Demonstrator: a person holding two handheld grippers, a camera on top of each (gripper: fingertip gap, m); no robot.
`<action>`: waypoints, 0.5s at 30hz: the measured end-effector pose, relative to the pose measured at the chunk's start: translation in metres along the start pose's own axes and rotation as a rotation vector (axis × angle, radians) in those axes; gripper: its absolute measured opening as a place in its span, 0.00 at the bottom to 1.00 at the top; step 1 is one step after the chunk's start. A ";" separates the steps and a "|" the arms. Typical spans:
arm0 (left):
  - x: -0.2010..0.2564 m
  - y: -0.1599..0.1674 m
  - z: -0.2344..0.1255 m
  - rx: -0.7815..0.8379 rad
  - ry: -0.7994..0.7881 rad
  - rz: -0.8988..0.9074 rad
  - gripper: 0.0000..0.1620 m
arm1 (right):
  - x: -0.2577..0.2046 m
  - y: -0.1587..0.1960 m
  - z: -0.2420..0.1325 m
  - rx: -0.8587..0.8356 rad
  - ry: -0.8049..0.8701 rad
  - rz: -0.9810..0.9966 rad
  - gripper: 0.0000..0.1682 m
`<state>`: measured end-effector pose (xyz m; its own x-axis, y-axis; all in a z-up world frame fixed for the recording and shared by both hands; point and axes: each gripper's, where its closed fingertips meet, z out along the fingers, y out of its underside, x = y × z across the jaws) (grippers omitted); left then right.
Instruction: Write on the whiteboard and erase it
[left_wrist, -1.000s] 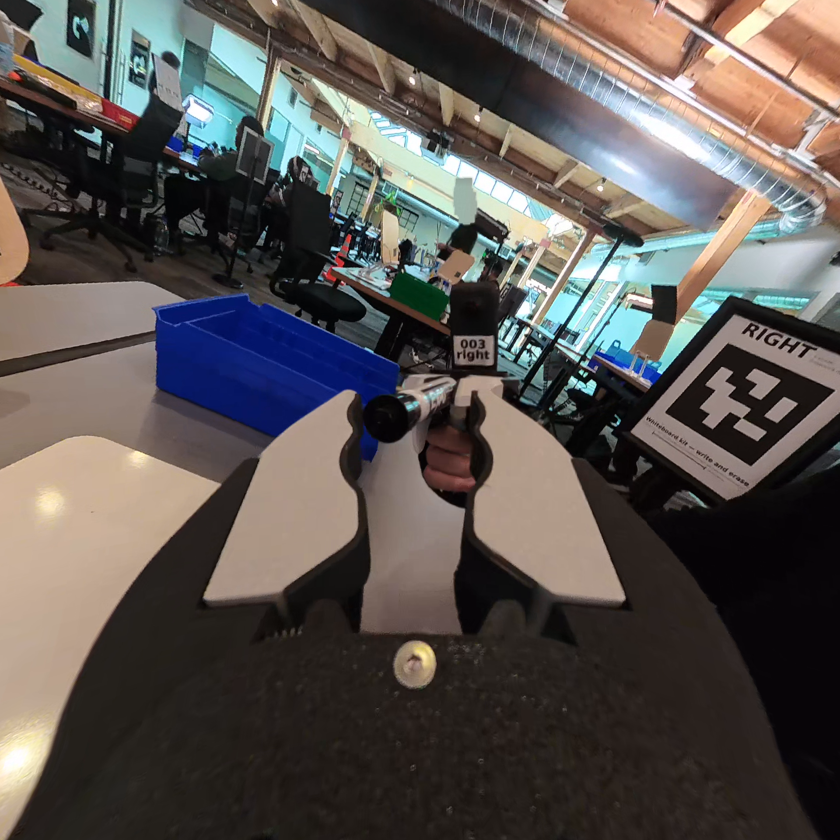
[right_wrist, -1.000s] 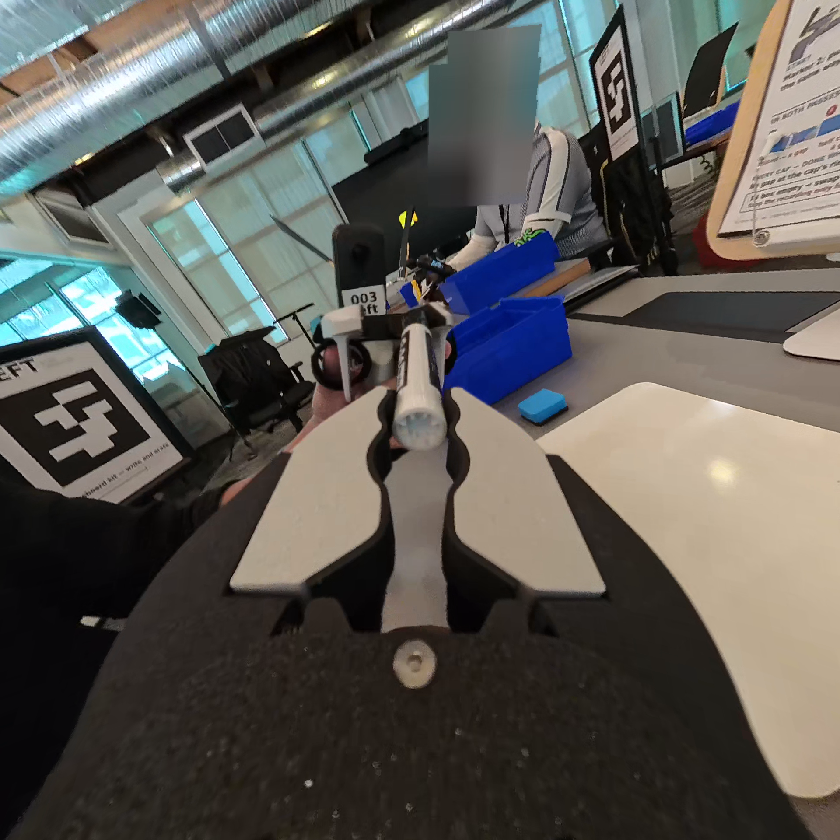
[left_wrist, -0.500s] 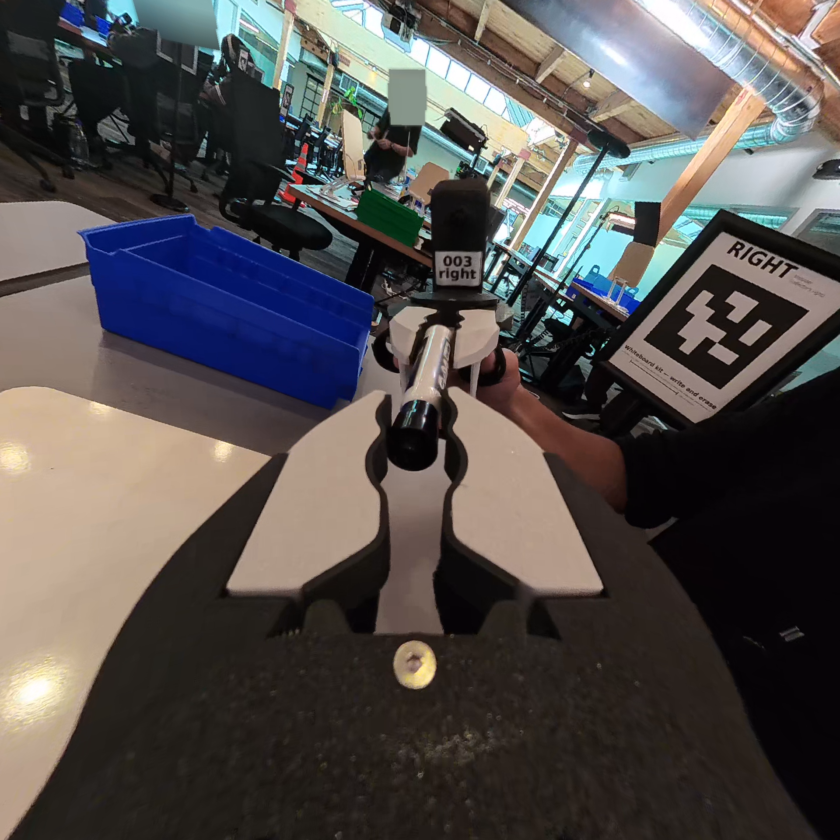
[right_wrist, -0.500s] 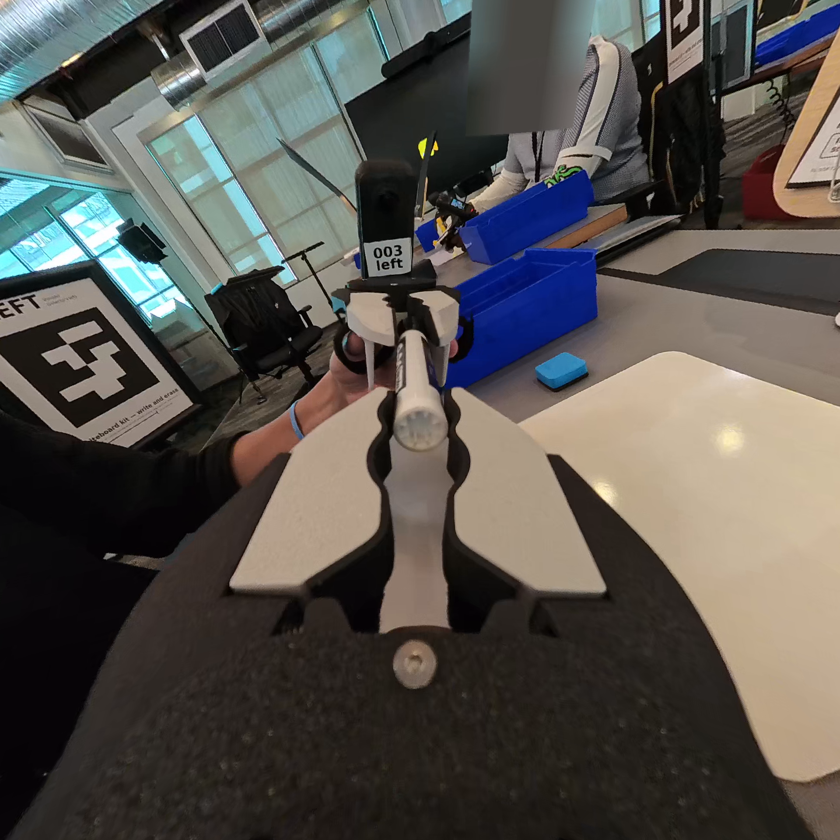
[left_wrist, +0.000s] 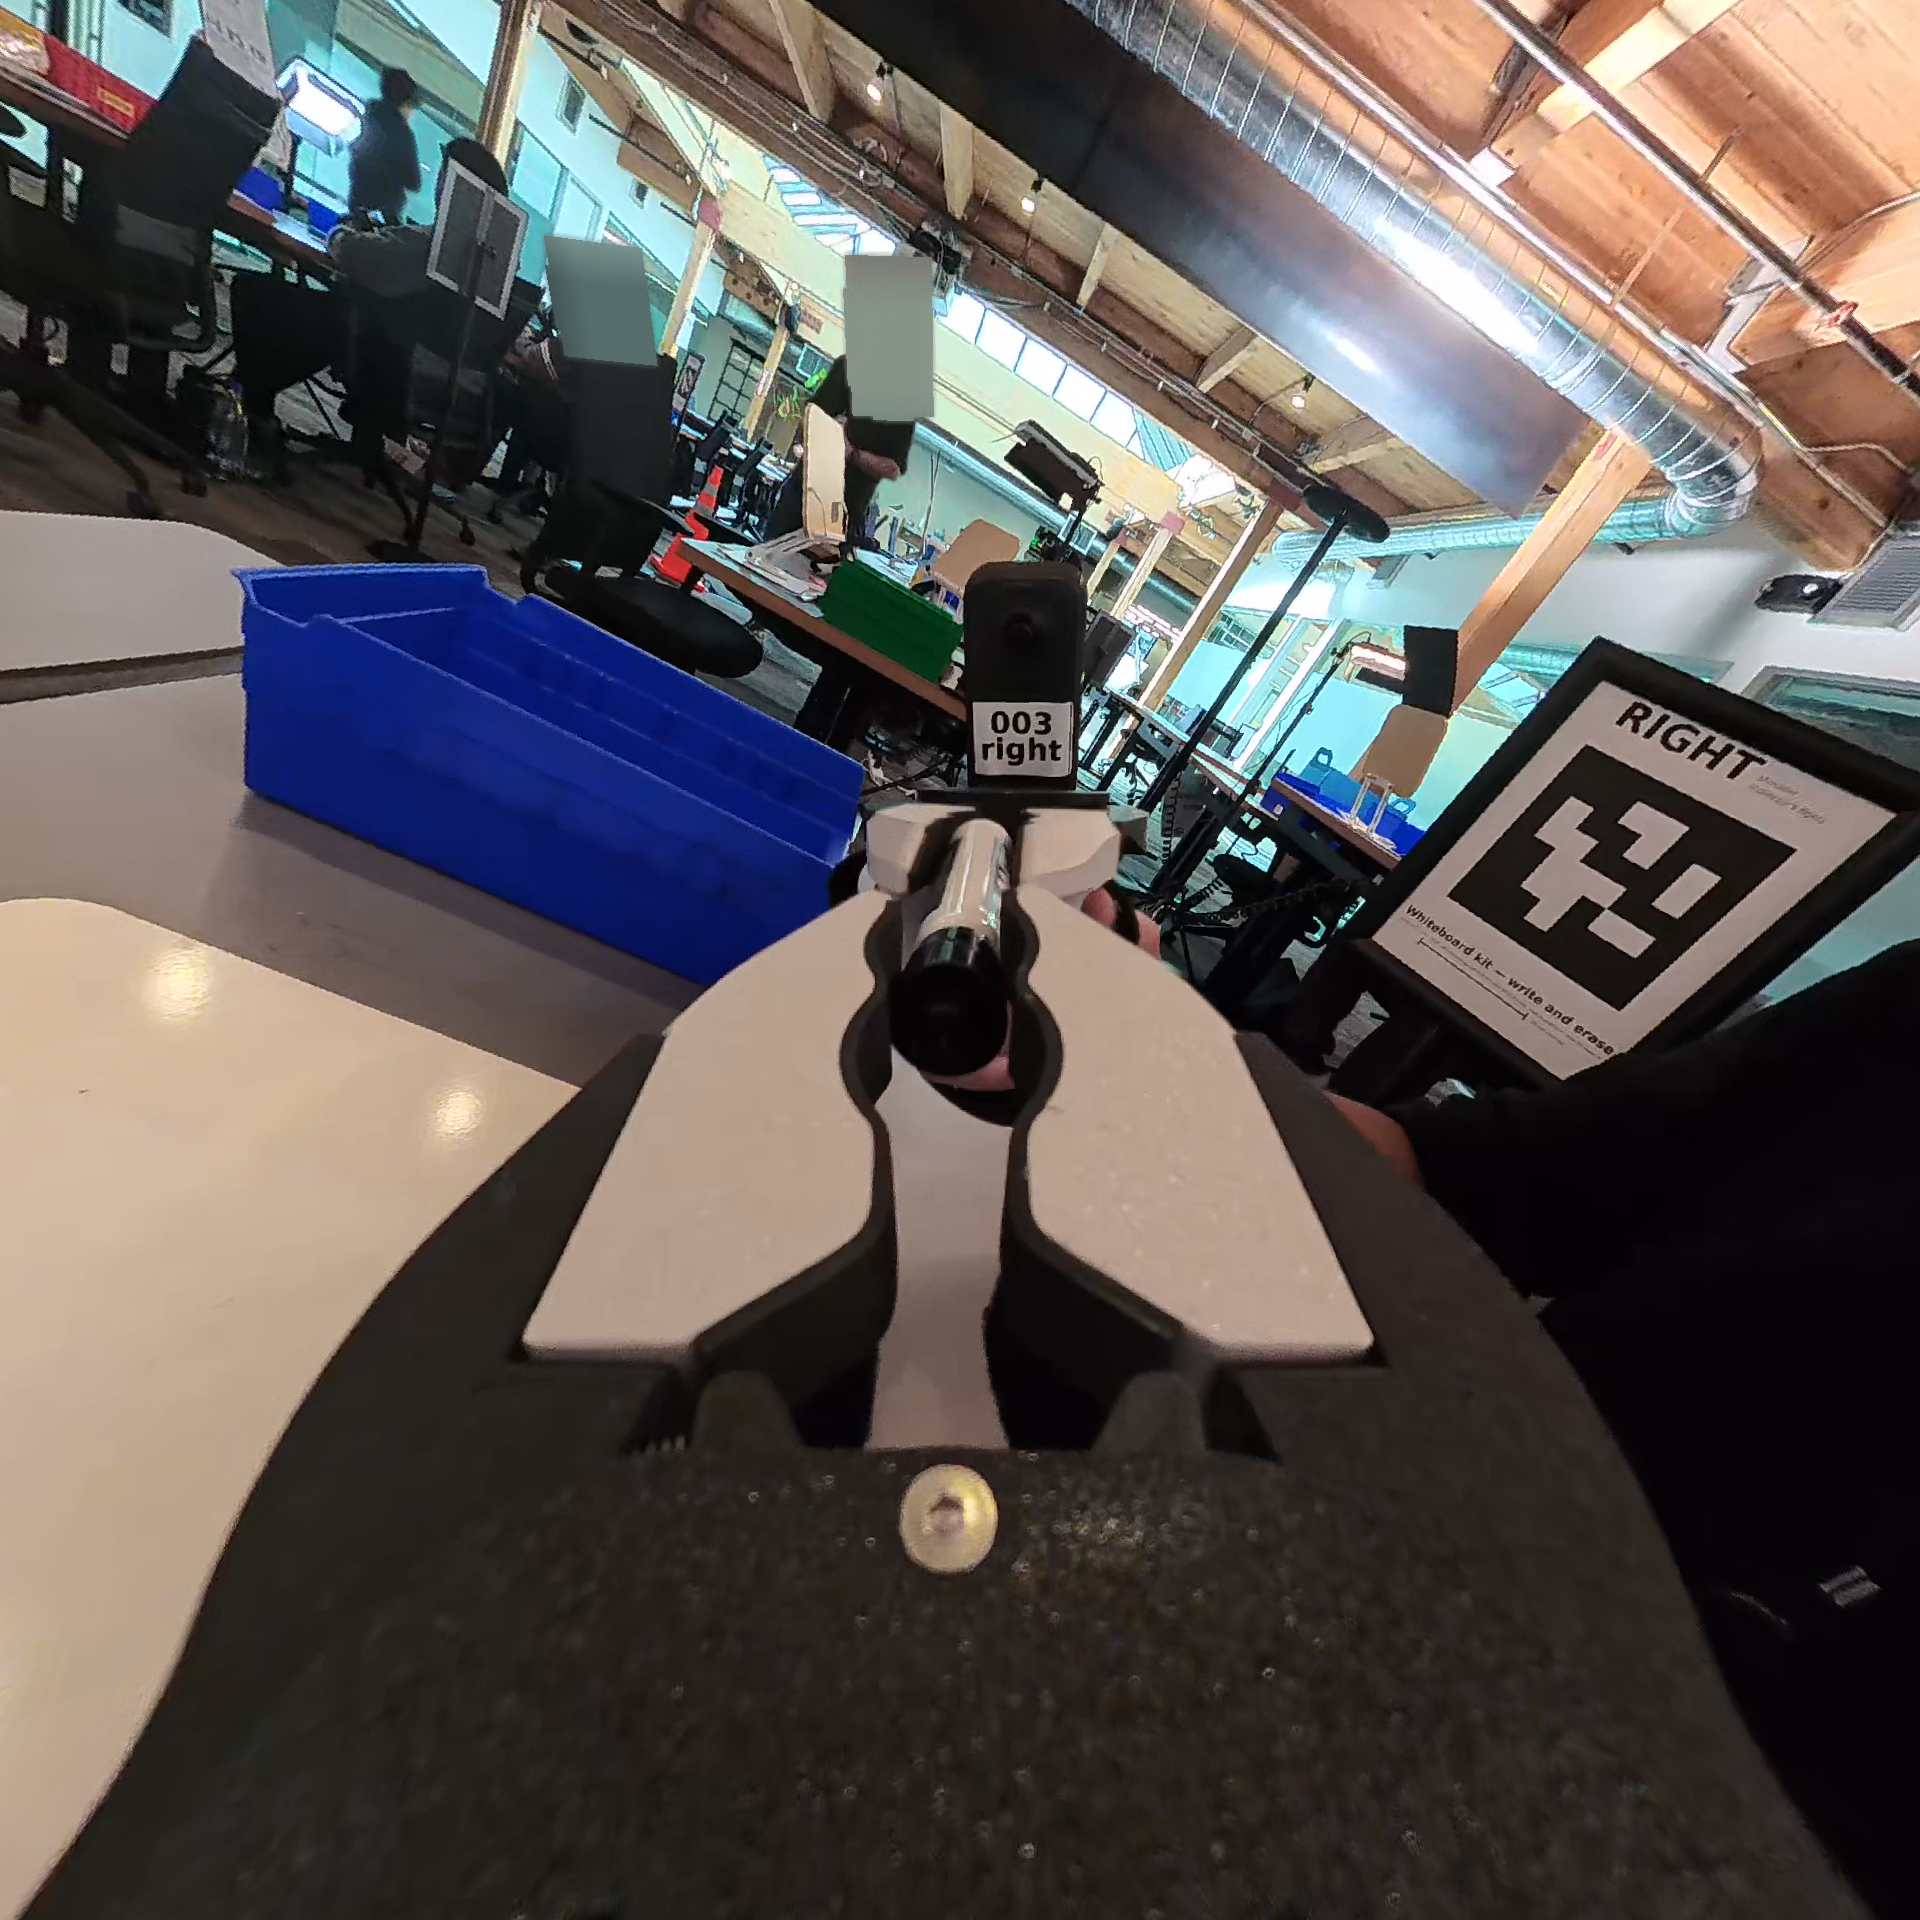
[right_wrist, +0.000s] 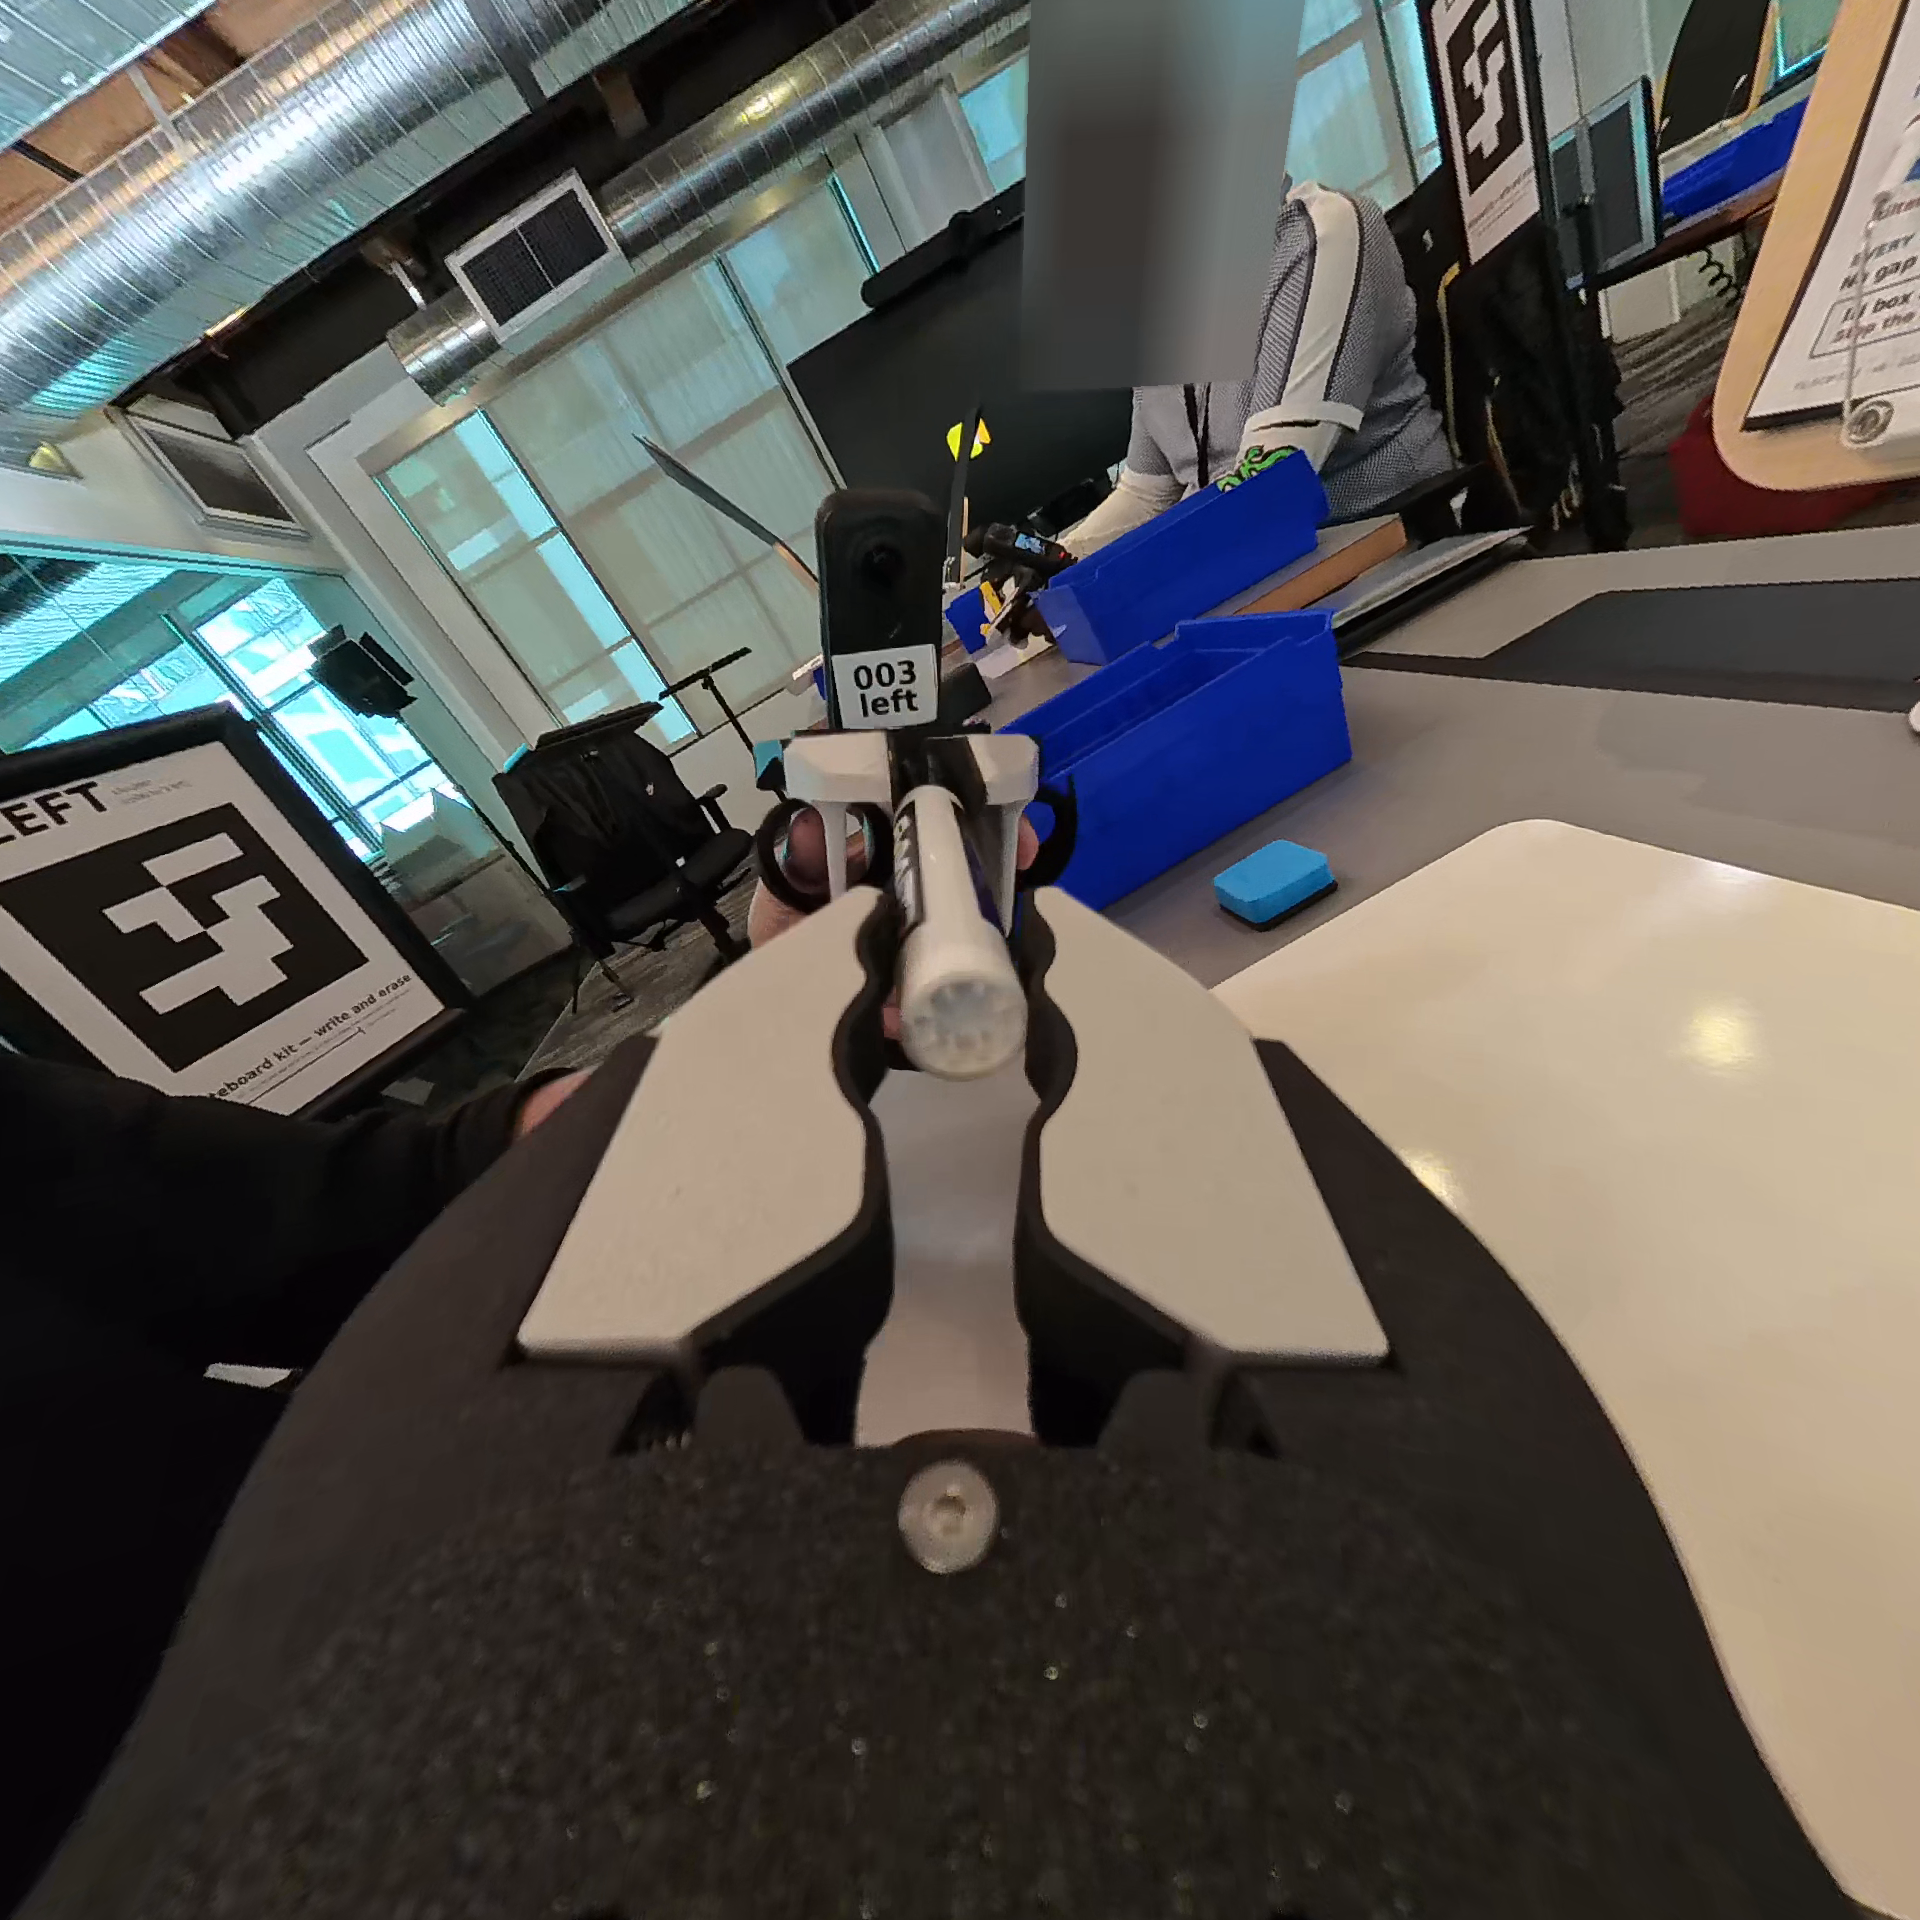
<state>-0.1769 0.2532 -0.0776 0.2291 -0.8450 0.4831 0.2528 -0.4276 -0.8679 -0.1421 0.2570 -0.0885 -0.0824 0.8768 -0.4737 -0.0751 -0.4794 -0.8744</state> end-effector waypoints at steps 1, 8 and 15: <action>-0.001 0.000 0.000 0.005 0.000 -0.005 0.11 | 0.001 0.001 0.000 0.002 -0.003 0.004 0.13; -0.004 0.001 0.000 0.014 0.007 -0.032 0.11 | 0.000 0.006 0.000 -0.024 -0.029 0.031 0.12; 0.000 0.004 -0.003 -0.069 0.012 -0.010 0.19 | -0.005 0.002 0.000 -0.040 -0.034 0.048 0.12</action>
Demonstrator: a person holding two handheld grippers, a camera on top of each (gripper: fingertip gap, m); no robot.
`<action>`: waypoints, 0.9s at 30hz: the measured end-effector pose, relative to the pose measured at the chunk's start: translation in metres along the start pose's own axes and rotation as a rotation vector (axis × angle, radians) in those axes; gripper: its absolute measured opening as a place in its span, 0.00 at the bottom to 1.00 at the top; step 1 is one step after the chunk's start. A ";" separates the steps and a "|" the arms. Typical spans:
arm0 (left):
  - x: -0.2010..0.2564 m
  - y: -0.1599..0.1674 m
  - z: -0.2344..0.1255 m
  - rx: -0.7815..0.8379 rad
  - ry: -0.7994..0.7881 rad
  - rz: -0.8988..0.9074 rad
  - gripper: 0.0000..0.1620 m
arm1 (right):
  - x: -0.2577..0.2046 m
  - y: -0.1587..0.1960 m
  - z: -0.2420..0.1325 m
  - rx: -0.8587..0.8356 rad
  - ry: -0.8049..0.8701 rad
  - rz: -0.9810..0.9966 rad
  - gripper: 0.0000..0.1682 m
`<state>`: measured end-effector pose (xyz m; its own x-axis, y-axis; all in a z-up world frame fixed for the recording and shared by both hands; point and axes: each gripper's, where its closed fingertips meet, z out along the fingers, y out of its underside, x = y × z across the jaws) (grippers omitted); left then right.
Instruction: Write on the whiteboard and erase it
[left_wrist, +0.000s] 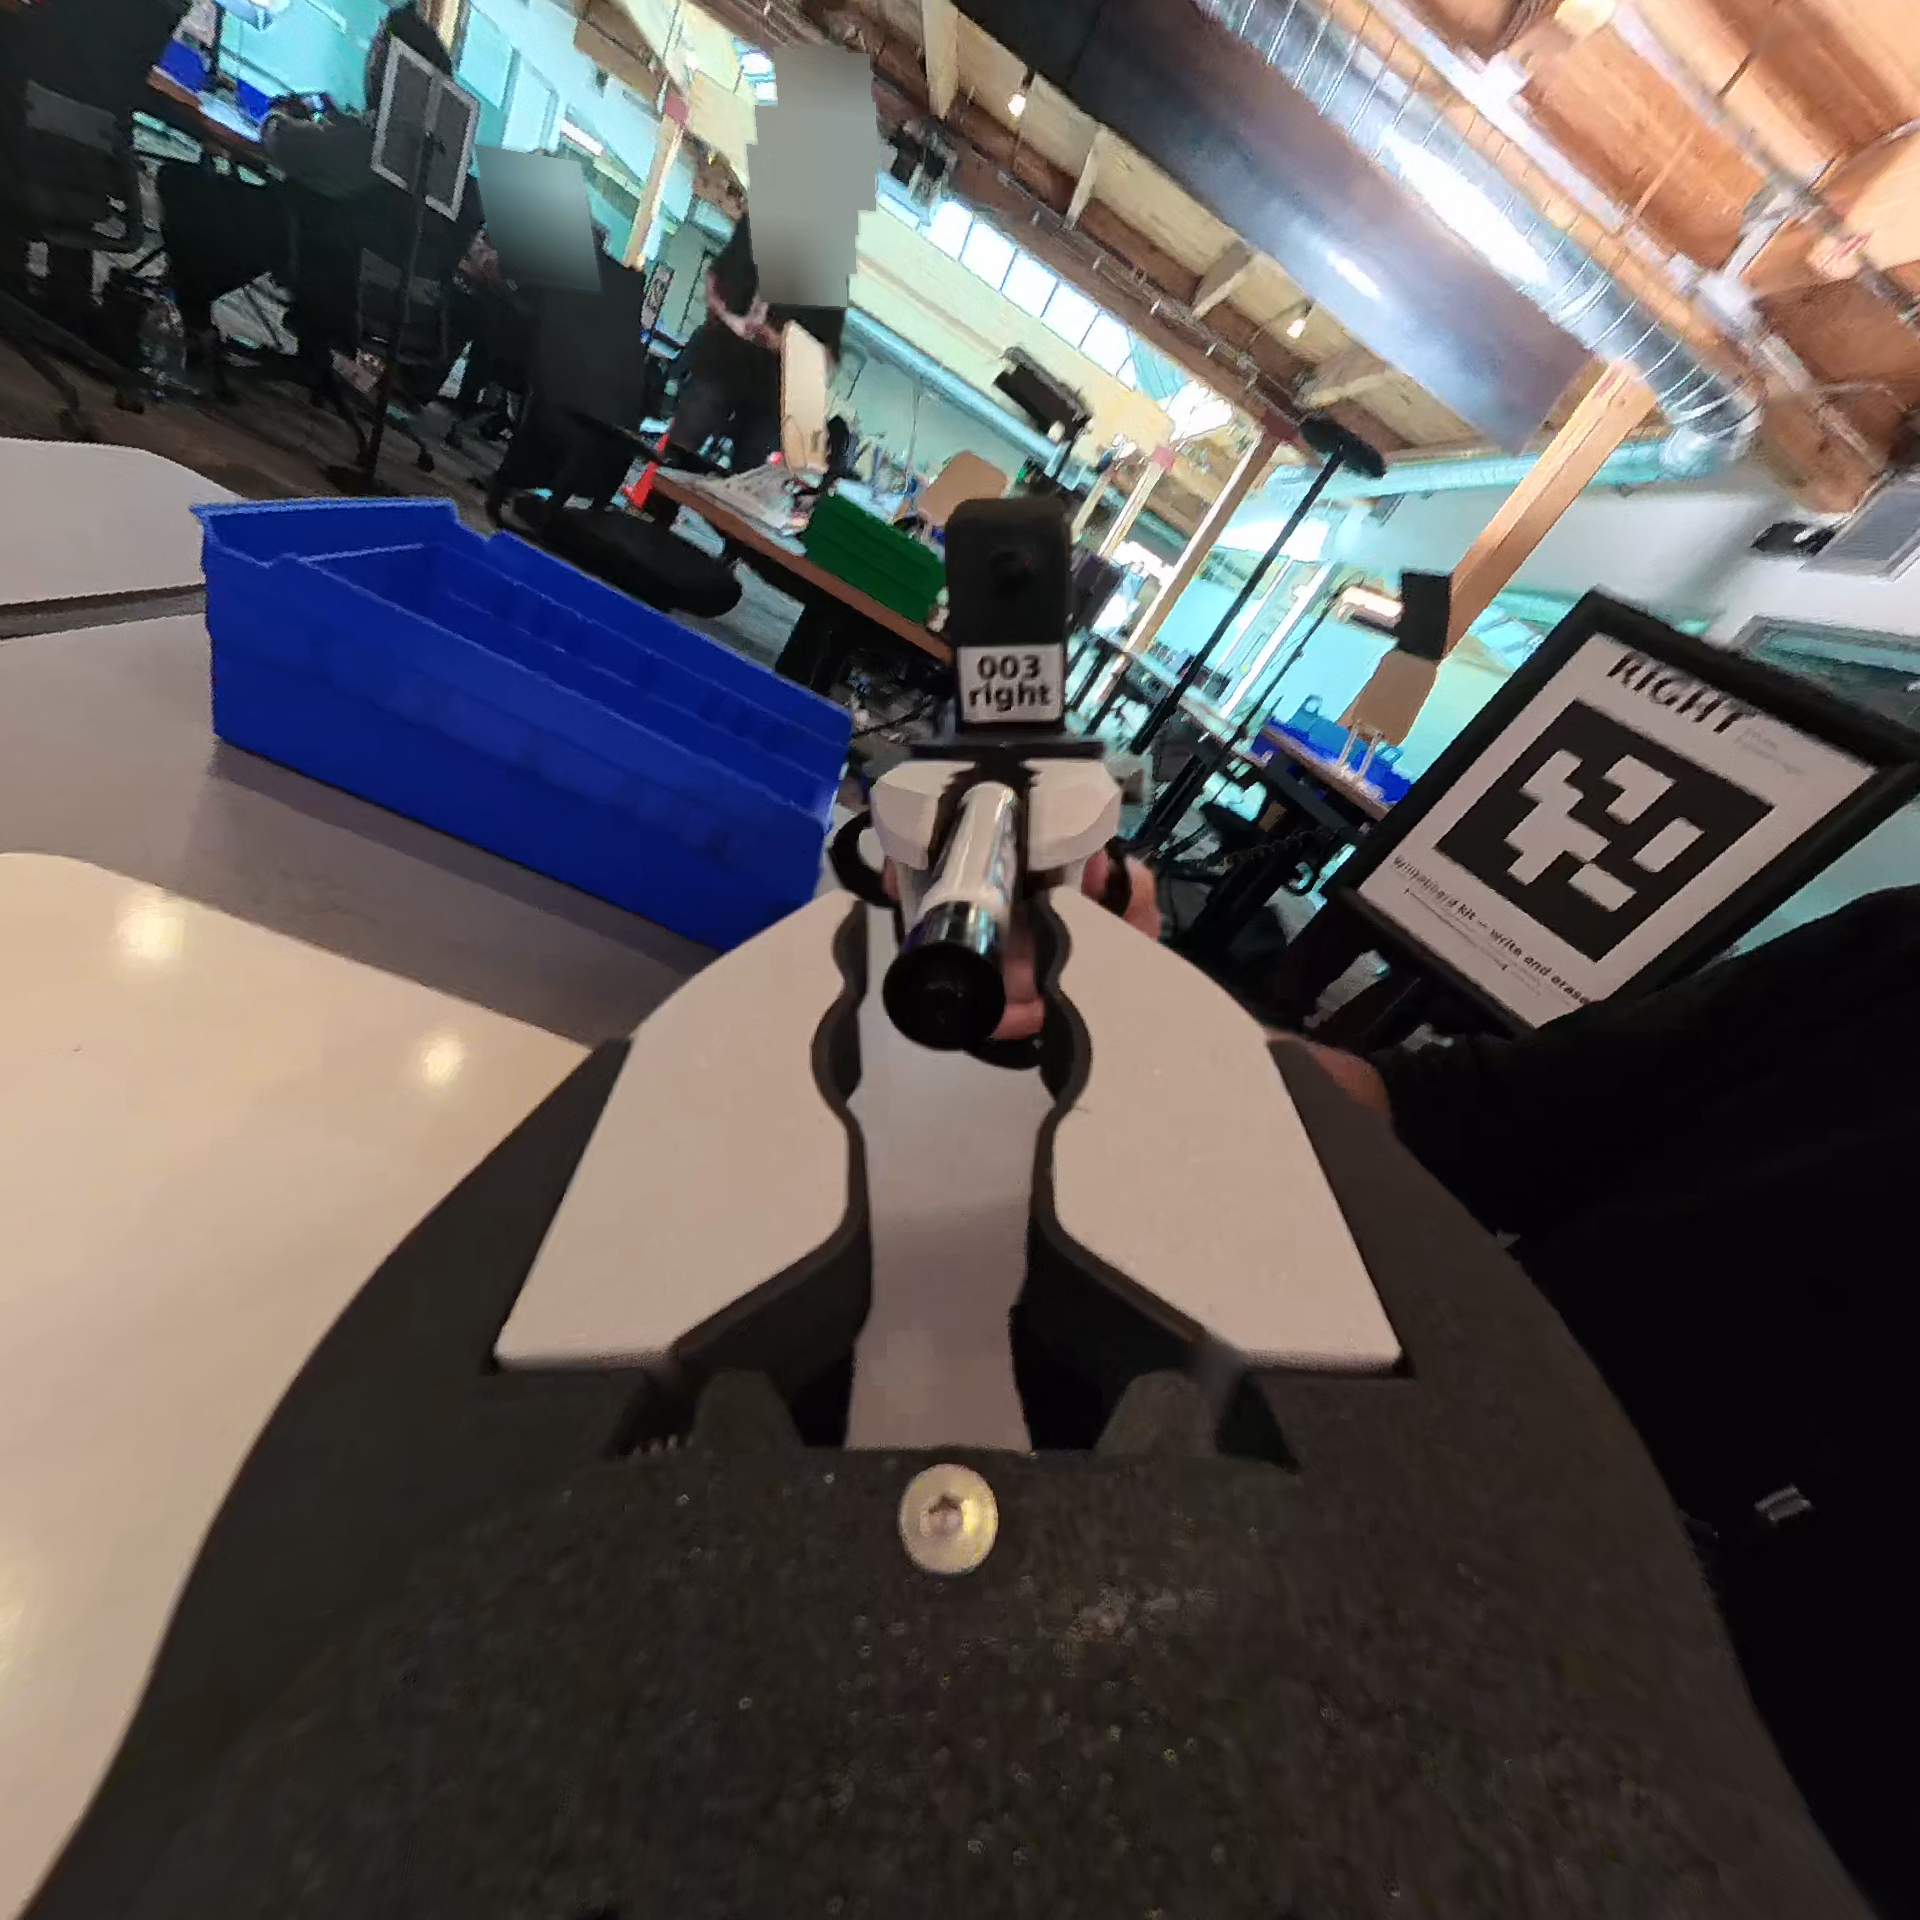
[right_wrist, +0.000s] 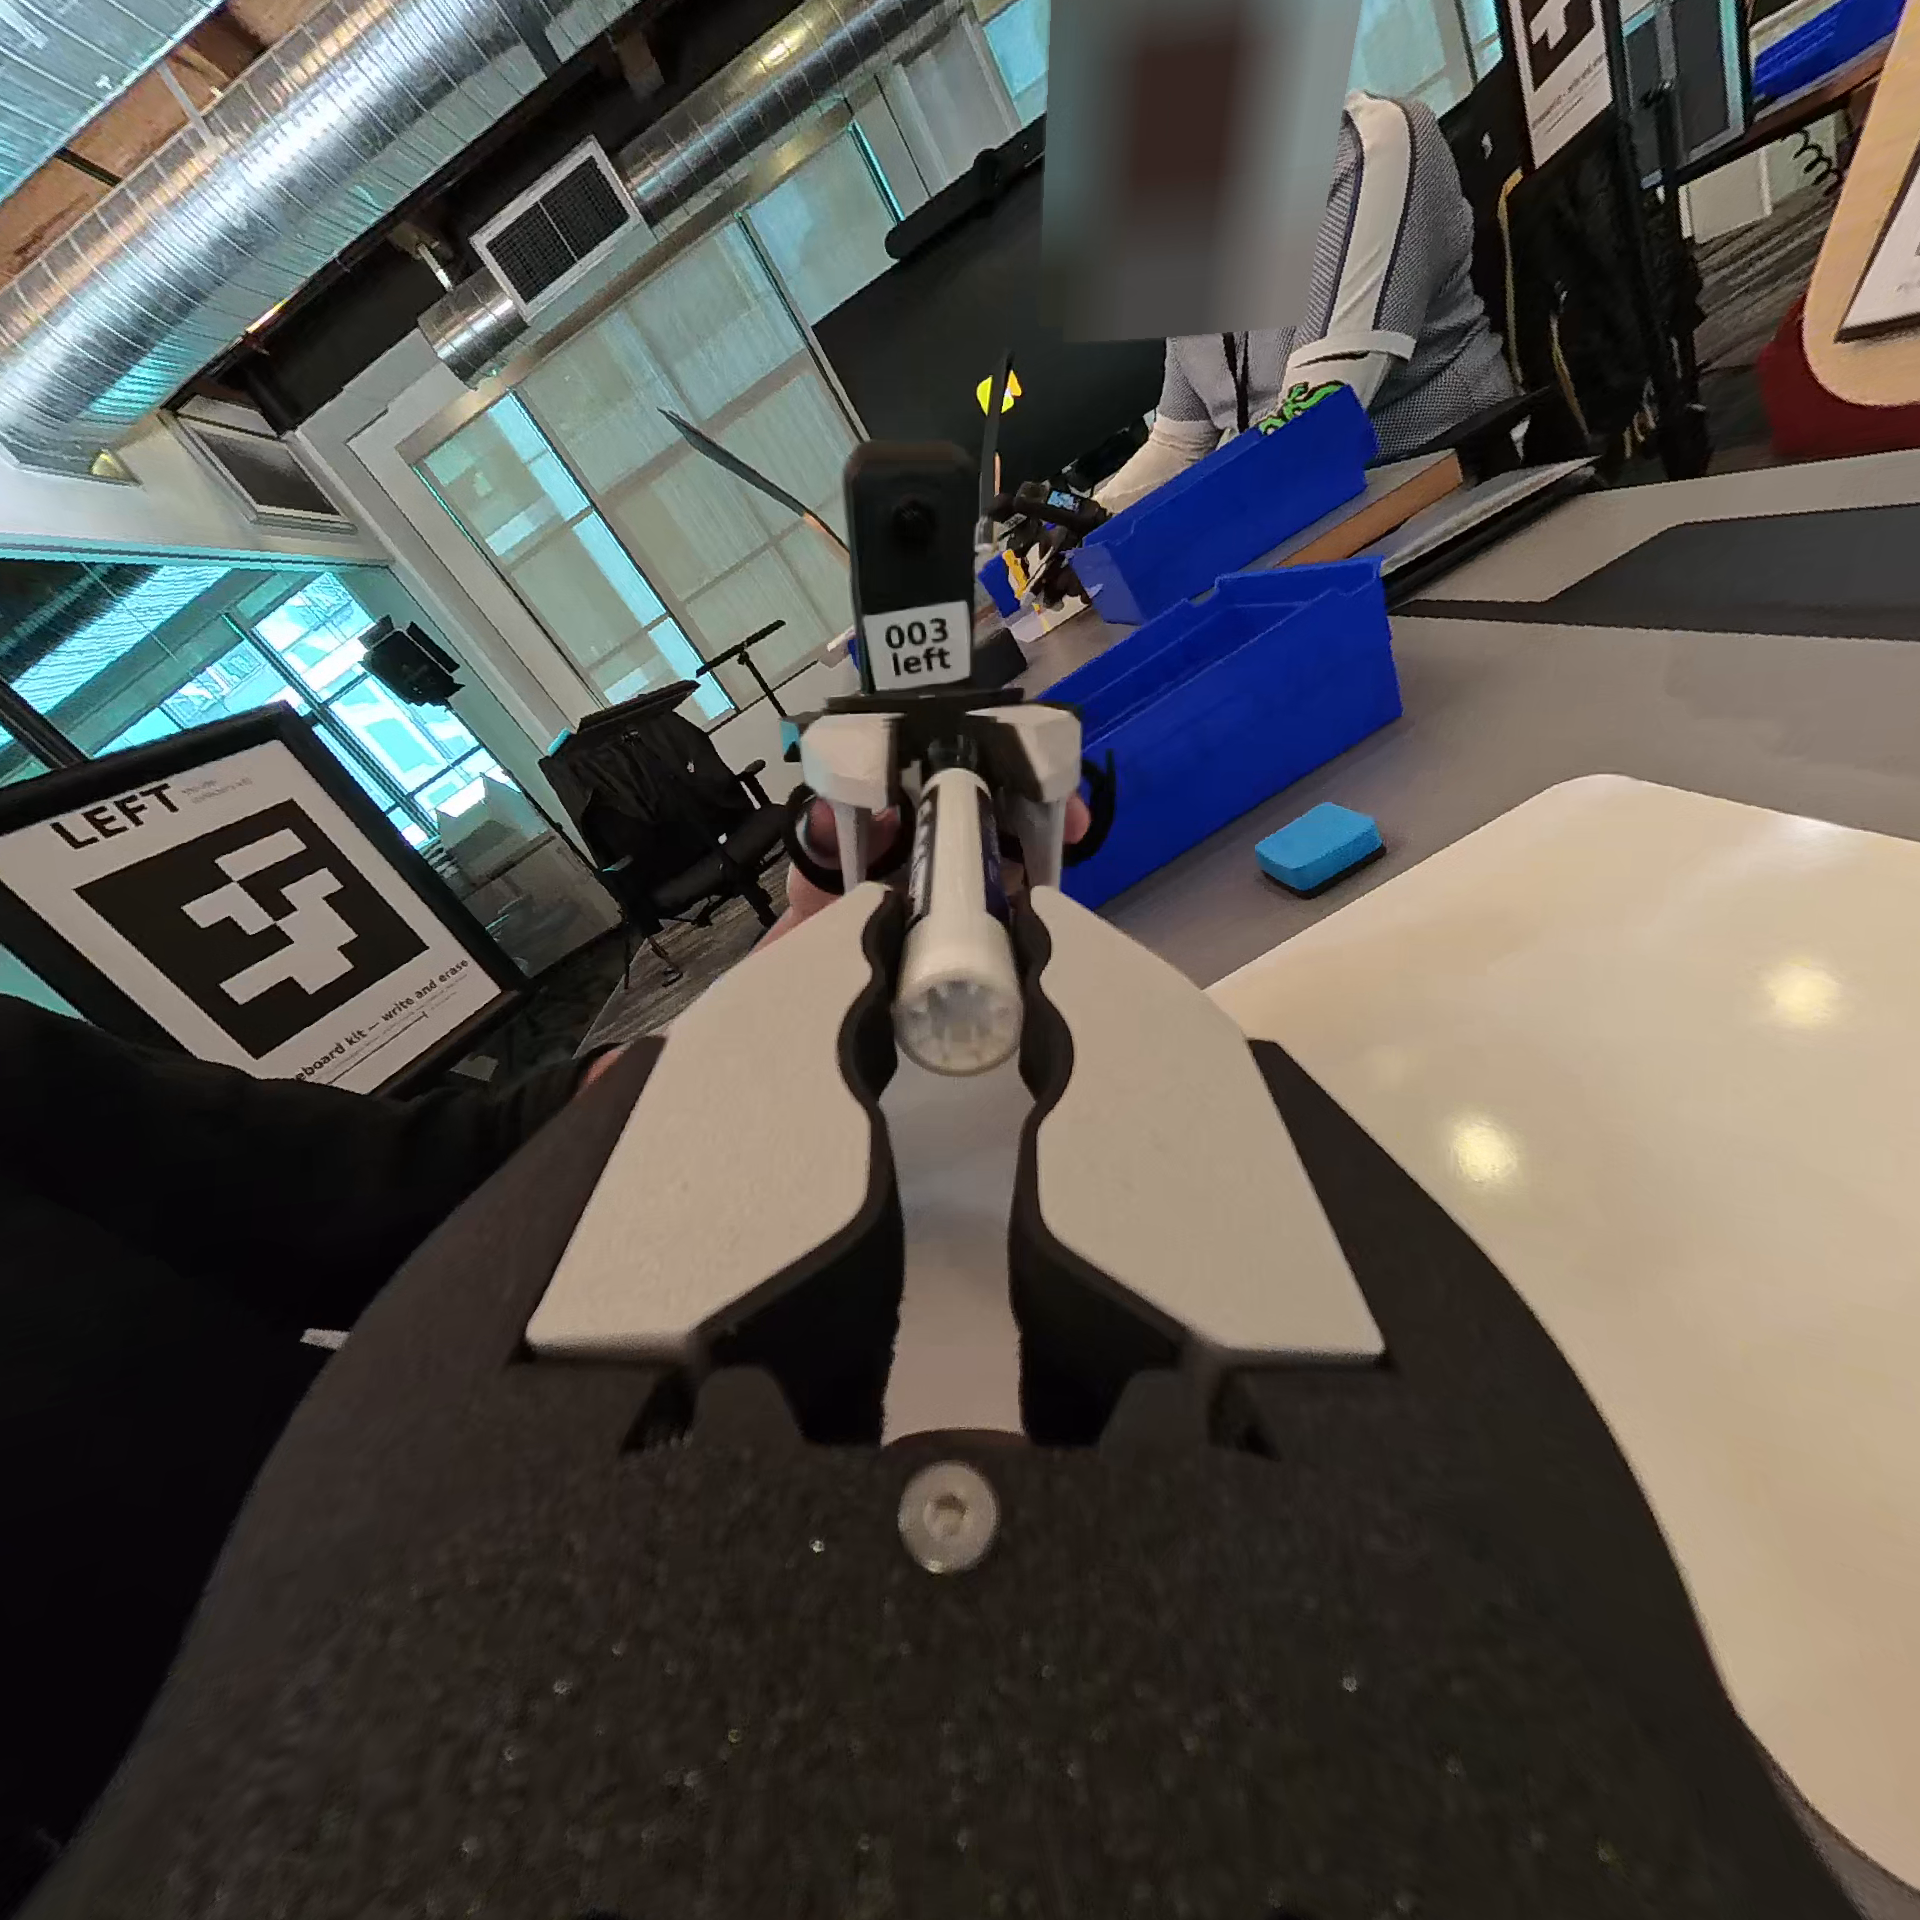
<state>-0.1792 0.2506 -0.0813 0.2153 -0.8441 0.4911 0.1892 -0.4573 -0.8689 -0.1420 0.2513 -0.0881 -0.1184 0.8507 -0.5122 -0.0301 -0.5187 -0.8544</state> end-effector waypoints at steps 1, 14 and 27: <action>-0.002 0.001 -0.002 -0.032 -0.028 0.026 0.24 | 0.000 -0.002 0.000 0.002 0.001 -0.001 0.12; -0.007 0.000 -0.013 -0.262 -0.163 0.313 0.23 | -0.003 -0.013 0.005 -0.046 -0.058 -0.039 0.12; -0.006 0.001 -0.010 -0.254 -0.090 0.299 0.14 | 0.007 -0.011 0.002 -0.082 -0.062 -0.027 0.12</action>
<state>-0.1901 0.2526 -0.0857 0.3099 -0.9278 0.2077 -0.1351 -0.2592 -0.9563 -0.1444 0.2622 -0.0821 -0.1803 0.8561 -0.4844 0.0471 -0.4843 -0.8736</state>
